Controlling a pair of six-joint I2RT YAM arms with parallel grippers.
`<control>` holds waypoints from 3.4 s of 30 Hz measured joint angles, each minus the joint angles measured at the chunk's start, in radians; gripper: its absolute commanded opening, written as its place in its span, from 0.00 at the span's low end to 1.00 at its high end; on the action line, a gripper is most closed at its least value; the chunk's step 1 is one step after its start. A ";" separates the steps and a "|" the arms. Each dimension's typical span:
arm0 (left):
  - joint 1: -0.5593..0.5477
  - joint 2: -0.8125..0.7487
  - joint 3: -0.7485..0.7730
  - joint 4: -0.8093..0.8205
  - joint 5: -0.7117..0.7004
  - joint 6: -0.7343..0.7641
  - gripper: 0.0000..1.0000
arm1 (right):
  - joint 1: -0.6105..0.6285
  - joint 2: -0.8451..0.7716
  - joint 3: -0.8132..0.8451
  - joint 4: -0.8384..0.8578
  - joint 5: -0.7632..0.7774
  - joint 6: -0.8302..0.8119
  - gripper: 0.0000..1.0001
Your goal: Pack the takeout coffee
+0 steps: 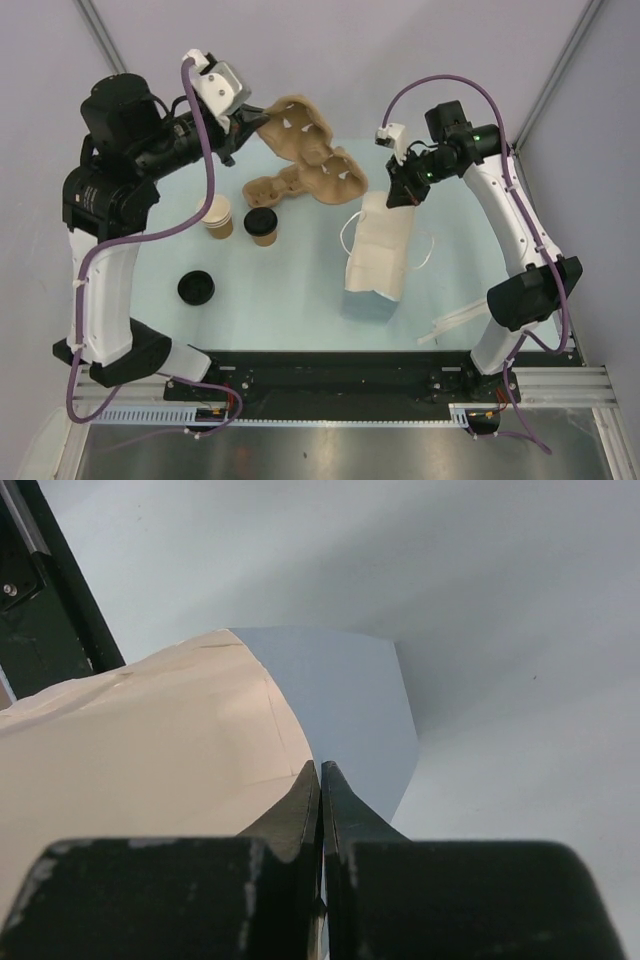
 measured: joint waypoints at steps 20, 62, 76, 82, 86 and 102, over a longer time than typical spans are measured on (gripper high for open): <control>-0.503 0.063 -0.073 0.085 -0.291 0.205 0.00 | 0.034 -0.011 -0.020 0.056 0.060 0.062 0.00; -0.637 0.049 -0.753 0.231 -0.470 0.352 0.00 | 0.074 -0.043 -0.073 0.089 0.005 0.088 0.00; -0.637 0.091 -0.786 0.201 -0.419 0.349 0.00 | 0.082 -0.043 -0.075 0.095 -0.021 0.088 0.00; -0.624 0.153 -0.716 0.120 -0.386 0.328 0.00 | 0.083 -0.043 -0.082 0.098 -0.027 0.087 0.00; -0.614 0.170 -0.658 0.065 -0.362 0.304 0.00 | 0.083 -0.043 -0.082 0.102 -0.029 0.087 0.00; -0.566 0.230 -0.550 -0.050 -0.283 0.214 0.00 | 0.083 -0.043 -0.089 0.105 -0.034 0.087 0.00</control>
